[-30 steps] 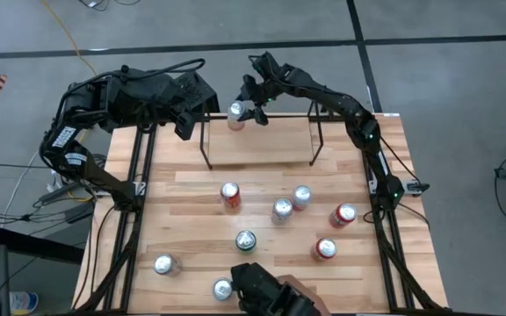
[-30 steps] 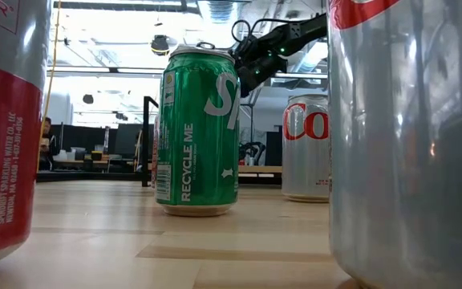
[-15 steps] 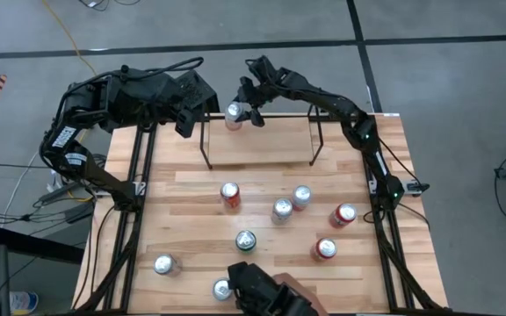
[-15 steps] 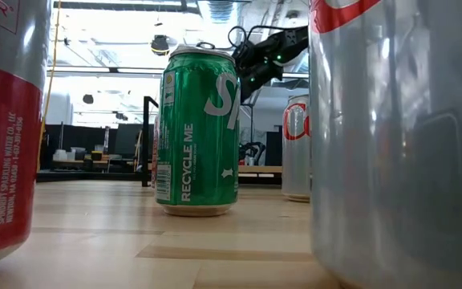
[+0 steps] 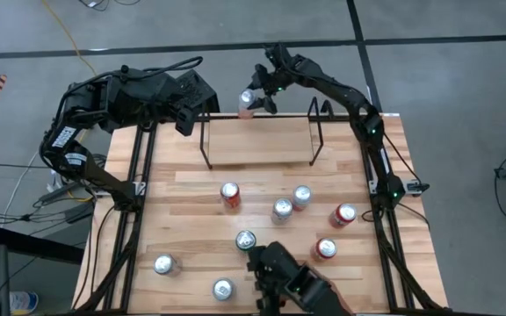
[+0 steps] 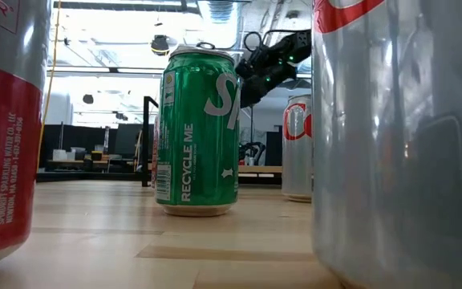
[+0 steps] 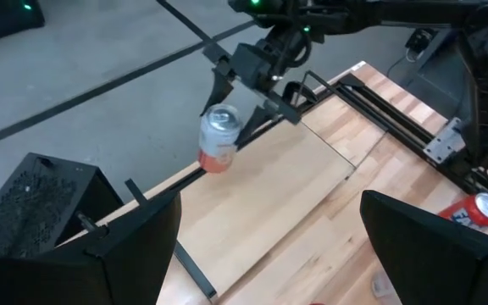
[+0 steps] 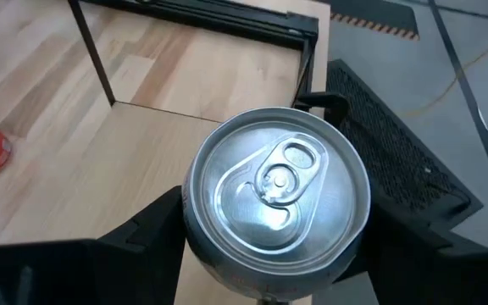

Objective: Place canned beverage on shelf
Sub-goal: Put the top left white orange soda can on the shelf

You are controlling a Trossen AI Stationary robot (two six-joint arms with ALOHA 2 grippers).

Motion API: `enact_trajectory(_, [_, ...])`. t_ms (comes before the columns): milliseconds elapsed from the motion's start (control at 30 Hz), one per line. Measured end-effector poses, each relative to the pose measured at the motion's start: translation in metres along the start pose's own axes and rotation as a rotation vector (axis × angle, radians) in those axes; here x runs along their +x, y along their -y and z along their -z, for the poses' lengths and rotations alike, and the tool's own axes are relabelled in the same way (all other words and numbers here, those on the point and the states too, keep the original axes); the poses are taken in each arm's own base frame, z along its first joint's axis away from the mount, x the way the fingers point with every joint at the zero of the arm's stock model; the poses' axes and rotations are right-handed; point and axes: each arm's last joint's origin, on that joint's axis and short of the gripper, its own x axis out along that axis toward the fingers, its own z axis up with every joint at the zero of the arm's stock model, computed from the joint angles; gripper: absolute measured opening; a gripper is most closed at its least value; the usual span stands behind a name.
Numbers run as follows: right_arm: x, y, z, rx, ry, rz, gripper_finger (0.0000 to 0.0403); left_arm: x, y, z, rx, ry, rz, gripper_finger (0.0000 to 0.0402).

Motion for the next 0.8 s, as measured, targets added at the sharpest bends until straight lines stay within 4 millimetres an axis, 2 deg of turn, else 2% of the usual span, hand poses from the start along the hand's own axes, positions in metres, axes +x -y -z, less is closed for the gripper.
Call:
enact_trajectory(100, [-0.006, 0.005, 0.007, 0.015, -0.01, 0.008, 0.0278, 0.0, -0.001, 0.0, 0.0, 0.01, -0.018, 0.0348])
enact_trajectory(233, [-0.003, 0.006, 0.016, 0.003, -0.022, 0.003, 0.0278, 0.0, -0.001, -0.001, 0.001, 0.023, -0.043, 0.0348])
enact_trajectory(433, [0.017, -0.004, 0.027, -0.013, -0.035, -0.042, 0.0278, 0.0, -0.002, -0.001, 0.001, 0.032, -0.06, 0.0348])
enact_trajectory(633, [0.024, -0.008, 0.018, -0.062, 0.012, -0.046, 0.0278, 0.0, -0.002, -0.001, 0.001, 0.035, -0.066, 0.0348])
enact_trajectory(800, [0.038, -0.018, 0.014, -0.07, 0.009, -0.083, 0.0278, 0.0, -0.002, -0.001, 0.001, 0.038, -0.071, 0.0348])
